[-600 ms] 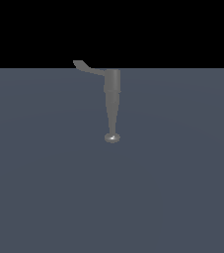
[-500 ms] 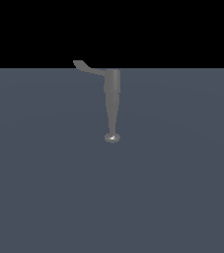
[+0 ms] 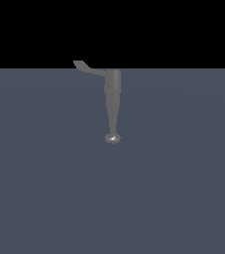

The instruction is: Turn on the faucet by rotating a designated handle.

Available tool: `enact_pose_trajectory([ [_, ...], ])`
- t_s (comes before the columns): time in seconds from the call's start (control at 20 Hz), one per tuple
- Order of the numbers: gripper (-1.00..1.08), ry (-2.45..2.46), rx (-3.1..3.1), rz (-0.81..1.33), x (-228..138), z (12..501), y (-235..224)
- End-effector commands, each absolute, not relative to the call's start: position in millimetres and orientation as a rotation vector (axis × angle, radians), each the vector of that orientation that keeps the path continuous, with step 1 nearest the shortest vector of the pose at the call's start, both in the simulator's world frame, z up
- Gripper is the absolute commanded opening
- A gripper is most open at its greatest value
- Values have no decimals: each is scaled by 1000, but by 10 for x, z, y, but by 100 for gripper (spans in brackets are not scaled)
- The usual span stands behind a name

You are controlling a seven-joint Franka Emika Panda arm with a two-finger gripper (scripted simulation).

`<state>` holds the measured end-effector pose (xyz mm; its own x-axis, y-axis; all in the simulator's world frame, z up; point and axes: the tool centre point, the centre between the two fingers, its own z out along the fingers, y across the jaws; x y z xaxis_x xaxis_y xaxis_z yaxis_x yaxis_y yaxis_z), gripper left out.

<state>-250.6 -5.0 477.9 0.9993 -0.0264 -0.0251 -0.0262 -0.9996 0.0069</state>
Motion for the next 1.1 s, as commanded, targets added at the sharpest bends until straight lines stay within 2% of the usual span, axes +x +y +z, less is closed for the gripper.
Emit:
enact_pose_trajectory([
  [0.0, -100, -43, 3134, -40, -2504, 4780, -51],
  [0.55, -100, -156, 3158, -45, -2310, 4784, -21],
  [1.05, -100, -451, 3185, -72, -1826, 4744, 58],
])
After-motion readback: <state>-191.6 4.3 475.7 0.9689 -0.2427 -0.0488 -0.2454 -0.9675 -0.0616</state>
